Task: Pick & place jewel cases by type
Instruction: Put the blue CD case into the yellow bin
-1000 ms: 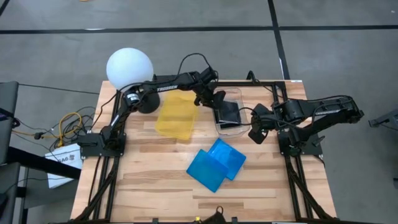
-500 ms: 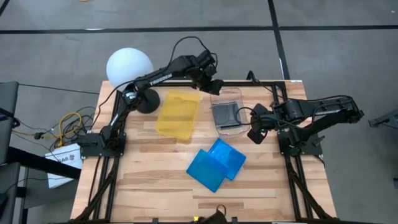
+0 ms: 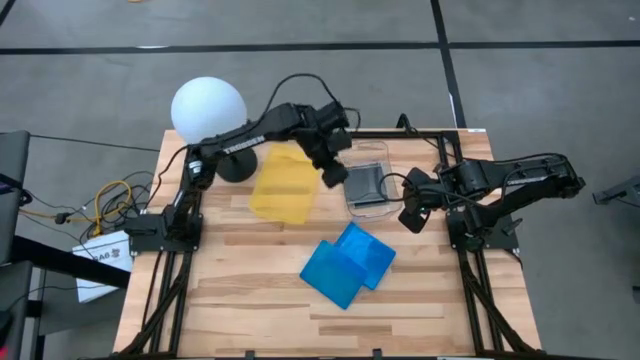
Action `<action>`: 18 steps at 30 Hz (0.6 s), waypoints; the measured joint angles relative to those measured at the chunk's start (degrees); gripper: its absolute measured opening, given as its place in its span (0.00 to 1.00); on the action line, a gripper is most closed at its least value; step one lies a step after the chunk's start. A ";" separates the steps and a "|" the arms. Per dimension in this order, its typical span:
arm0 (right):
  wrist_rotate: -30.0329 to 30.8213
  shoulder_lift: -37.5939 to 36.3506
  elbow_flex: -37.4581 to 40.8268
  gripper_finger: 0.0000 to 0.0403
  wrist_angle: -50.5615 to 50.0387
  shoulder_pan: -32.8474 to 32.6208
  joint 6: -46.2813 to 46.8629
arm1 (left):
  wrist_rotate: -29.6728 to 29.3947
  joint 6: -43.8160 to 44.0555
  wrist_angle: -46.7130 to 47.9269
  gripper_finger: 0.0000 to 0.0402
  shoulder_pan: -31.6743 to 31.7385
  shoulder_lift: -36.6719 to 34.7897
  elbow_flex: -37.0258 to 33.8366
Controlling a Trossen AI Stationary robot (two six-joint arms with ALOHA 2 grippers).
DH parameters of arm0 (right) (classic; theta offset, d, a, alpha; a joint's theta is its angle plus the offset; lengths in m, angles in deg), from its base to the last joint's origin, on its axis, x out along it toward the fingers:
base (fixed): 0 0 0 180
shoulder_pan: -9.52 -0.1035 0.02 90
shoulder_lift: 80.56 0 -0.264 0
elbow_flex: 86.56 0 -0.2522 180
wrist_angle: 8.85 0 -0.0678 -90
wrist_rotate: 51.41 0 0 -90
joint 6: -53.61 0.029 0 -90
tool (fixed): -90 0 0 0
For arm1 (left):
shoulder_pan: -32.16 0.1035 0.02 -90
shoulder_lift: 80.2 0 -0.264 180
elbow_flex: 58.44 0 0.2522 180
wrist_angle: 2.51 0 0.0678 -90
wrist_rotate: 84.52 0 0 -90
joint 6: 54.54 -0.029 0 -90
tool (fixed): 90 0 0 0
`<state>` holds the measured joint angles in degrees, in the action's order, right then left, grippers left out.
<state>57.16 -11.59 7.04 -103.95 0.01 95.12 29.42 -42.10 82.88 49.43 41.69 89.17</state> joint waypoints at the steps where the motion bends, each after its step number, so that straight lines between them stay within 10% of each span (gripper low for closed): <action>1: -0.07 0.00 0.00 0.00 0.04 -0.30 0.04 | -0.03 -0.94 -0.19 0.35 -1.30 -0.60 0.01; 18: -2.05 -8.52 15.54 0.00 12.73 -13.93 16.55 | -7.73 0.89 -9.54 0.35 -15.46 -2.51 -8.61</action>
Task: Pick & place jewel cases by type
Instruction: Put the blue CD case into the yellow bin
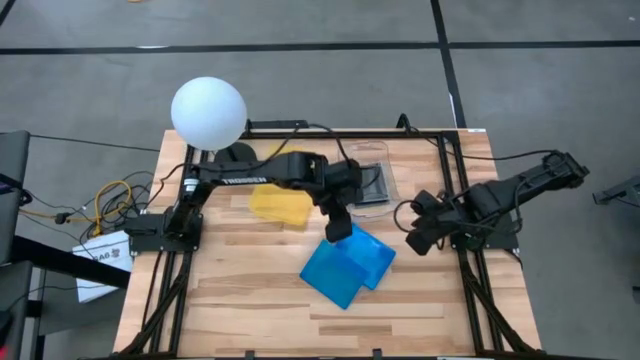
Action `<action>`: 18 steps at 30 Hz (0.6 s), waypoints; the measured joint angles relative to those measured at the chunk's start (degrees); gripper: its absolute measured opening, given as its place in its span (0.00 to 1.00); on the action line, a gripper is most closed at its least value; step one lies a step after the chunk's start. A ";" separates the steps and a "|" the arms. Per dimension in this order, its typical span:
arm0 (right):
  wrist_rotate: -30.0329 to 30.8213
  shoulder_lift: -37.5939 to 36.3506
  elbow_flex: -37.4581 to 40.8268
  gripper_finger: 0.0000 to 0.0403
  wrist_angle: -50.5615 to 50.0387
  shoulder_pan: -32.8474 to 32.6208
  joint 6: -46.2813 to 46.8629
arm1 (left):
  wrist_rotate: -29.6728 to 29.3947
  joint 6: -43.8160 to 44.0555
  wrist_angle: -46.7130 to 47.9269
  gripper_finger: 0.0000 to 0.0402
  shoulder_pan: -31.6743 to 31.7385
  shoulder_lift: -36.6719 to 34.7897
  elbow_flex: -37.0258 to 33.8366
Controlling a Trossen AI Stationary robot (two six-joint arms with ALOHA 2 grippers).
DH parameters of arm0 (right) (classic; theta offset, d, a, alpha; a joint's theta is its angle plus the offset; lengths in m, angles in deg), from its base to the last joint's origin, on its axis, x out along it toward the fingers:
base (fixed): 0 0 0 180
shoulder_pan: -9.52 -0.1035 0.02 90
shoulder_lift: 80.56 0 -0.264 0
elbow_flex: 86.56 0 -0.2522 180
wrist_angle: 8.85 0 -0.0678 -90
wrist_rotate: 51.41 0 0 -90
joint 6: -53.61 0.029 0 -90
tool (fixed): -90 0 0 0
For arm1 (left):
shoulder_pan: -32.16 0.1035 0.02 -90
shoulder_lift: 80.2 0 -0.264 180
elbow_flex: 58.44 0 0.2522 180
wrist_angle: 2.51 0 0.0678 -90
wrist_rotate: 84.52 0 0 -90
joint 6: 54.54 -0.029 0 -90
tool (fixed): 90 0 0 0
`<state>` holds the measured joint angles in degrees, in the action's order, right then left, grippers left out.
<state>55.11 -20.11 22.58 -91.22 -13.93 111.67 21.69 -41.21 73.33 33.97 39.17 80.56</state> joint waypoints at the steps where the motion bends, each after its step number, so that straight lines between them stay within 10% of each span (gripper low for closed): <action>1: -0.10 -0.54 0.68 0.00 0.51 -0.45 0.47 | 0.04 0.86 -1.18 0.35 -0.19 -0.26 -1.61; 18: -5.59 -3.04 1.36 0.00 1.64 0.74 -12.15 | -4.17 21.20 -39.31 0.35 -2.59 -19.33 -41.91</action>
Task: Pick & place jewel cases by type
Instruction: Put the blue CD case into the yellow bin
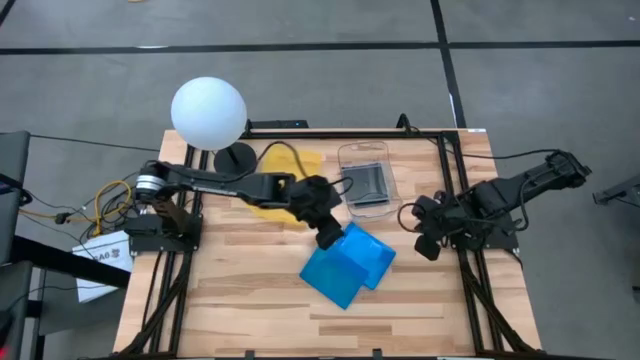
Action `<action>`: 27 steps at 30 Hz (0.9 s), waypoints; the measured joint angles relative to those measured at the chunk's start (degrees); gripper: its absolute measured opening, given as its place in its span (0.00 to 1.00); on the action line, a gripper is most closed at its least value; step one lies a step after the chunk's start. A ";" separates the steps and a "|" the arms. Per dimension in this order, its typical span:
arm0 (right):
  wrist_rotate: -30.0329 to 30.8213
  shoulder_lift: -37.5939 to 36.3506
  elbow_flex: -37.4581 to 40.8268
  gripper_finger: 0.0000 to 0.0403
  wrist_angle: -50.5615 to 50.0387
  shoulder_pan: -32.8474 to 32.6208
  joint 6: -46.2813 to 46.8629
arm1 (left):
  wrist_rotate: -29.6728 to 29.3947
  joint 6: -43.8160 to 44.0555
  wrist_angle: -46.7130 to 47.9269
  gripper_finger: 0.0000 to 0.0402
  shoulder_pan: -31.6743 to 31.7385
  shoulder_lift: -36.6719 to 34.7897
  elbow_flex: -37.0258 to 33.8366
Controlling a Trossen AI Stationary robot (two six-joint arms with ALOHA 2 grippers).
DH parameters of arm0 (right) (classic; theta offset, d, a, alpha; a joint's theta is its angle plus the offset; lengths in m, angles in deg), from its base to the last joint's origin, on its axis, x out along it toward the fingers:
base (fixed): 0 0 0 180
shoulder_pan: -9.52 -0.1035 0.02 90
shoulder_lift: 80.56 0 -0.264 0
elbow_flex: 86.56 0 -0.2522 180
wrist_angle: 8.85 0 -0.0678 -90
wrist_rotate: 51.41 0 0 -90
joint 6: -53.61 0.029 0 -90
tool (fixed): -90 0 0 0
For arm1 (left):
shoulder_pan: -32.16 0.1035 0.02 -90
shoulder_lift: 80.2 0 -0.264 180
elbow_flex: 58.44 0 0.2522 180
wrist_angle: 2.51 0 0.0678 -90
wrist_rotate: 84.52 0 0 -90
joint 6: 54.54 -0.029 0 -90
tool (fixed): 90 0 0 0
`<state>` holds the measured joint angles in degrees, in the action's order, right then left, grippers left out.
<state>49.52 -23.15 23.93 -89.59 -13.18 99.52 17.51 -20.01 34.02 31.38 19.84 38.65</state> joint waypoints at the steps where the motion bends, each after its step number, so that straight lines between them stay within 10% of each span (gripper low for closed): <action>1: -2.12 -0.06 0.00 0.00 0.65 1.11 -1.76 | -0.38 1.13 -2.65 0.35 0.00 -1.24 -2.56; 9: -24.22 -0.11 -0.02 0.00 7.94 10.31 -14.09 | -0.49 4.94 -13.45 0.35 -0.14 -7.33 -15.61; 27: -48.16 -1.21 -0.11 0.00 19.05 13.28 -14.78 | 4.17 -4.14 -12.70 0.35 0.29 -8.04 -17.13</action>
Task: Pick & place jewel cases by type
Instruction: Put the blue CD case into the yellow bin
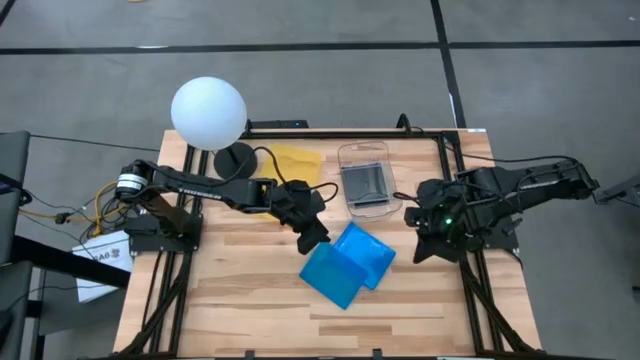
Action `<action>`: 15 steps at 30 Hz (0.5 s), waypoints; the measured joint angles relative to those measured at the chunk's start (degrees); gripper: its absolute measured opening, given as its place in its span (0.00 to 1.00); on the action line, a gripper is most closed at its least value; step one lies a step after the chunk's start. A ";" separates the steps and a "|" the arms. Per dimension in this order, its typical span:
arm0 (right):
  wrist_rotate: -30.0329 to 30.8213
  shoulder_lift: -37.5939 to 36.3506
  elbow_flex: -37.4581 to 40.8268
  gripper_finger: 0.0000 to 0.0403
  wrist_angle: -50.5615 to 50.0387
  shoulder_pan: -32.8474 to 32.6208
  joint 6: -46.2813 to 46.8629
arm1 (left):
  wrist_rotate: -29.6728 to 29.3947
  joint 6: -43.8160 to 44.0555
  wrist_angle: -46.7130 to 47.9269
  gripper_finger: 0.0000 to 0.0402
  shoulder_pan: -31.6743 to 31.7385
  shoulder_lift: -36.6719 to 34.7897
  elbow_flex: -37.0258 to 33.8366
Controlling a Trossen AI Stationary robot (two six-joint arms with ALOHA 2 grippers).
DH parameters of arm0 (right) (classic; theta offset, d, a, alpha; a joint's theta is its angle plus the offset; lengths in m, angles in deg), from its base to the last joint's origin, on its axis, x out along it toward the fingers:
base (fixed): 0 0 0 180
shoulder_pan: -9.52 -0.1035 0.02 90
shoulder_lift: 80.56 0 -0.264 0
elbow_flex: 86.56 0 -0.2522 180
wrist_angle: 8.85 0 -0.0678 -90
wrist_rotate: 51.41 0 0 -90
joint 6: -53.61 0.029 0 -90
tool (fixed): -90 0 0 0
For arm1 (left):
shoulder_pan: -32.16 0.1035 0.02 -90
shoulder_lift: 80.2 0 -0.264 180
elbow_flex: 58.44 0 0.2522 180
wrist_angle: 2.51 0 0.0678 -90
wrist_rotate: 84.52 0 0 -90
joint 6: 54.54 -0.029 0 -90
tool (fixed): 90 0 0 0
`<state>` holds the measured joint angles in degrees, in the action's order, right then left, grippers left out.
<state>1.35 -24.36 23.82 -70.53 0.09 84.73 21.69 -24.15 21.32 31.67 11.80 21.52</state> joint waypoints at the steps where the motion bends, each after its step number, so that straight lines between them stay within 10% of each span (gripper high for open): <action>1: -0.03 0.35 0.00 0.00 1.51 -0.19 1.93 | 0.00 -0.34 -0.17 0.35 0.25 0.00 0.00; 9: 0.38 4.54 0.00 0.00 12.88 -0.72 5.68 | 6.04 -0.55 1.82 0.35 1.76 0.02 0.02; 15: 12.12 11.31 0.00 0.00 12.53 -1.80 13.93 | 4.33 -3.45 10.87 0.35 -0.02 0.07 0.02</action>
<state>13.47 -13.05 23.82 -58.00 -1.71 98.66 26.01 -27.60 32.19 31.65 11.87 21.54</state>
